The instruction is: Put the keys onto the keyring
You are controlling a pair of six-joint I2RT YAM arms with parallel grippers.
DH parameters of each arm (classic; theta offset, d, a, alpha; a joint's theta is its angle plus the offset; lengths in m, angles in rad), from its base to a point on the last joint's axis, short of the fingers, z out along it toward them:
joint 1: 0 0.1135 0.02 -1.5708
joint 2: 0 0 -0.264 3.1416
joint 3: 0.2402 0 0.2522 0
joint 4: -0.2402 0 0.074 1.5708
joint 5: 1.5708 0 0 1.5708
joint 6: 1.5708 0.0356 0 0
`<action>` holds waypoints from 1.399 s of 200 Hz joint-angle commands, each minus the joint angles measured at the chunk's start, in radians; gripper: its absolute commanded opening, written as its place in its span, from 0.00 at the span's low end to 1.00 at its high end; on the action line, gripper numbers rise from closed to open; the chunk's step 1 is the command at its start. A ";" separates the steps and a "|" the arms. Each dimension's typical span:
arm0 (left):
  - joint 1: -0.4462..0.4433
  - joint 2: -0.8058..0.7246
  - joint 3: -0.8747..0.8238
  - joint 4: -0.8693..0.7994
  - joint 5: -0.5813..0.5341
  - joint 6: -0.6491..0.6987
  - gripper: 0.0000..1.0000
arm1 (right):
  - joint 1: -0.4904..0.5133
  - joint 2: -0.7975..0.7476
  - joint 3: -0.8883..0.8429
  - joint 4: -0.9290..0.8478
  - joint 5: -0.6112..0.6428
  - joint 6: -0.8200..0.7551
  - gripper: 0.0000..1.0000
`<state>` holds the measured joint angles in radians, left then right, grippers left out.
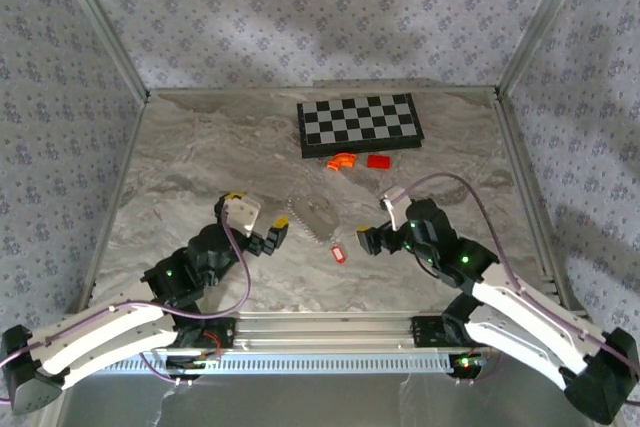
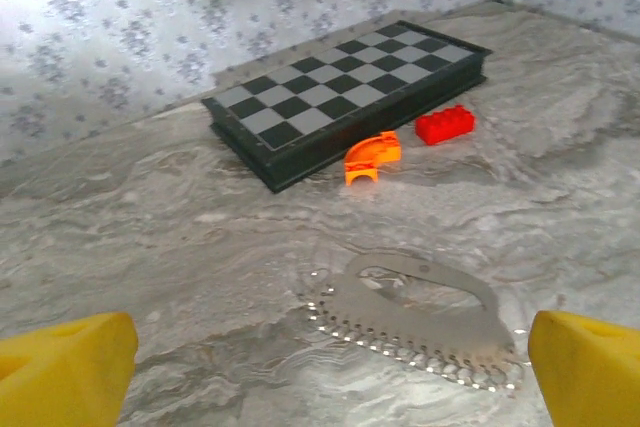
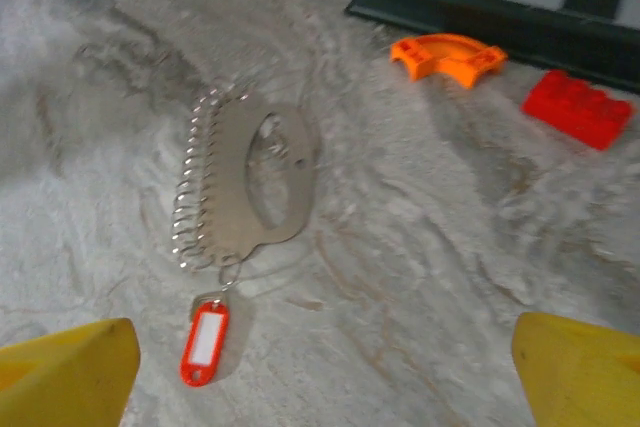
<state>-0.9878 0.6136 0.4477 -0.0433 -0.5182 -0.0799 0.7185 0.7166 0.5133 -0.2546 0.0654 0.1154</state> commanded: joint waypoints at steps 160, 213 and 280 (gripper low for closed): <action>0.466 0.016 -0.122 0.006 -0.221 0.029 0.99 | -0.290 -0.122 -0.113 0.177 0.589 -0.082 1.00; 0.561 -0.027 -0.221 0.097 -0.126 0.068 0.99 | -0.413 -0.106 -0.231 0.300 0.473 -0.077 1.00; 0.652 0.006 -0.277 0.184 -0.036 0.089 0.99 | -0.495 -0.018 -0.331 0.428 0.428 -0.039 1.00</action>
<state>-0.3580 0.6170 0.1661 0.0658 -0.5896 -0.0036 0.2428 0.6674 0.2256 0.0803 0.5106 0.0544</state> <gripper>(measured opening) 0.994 0.995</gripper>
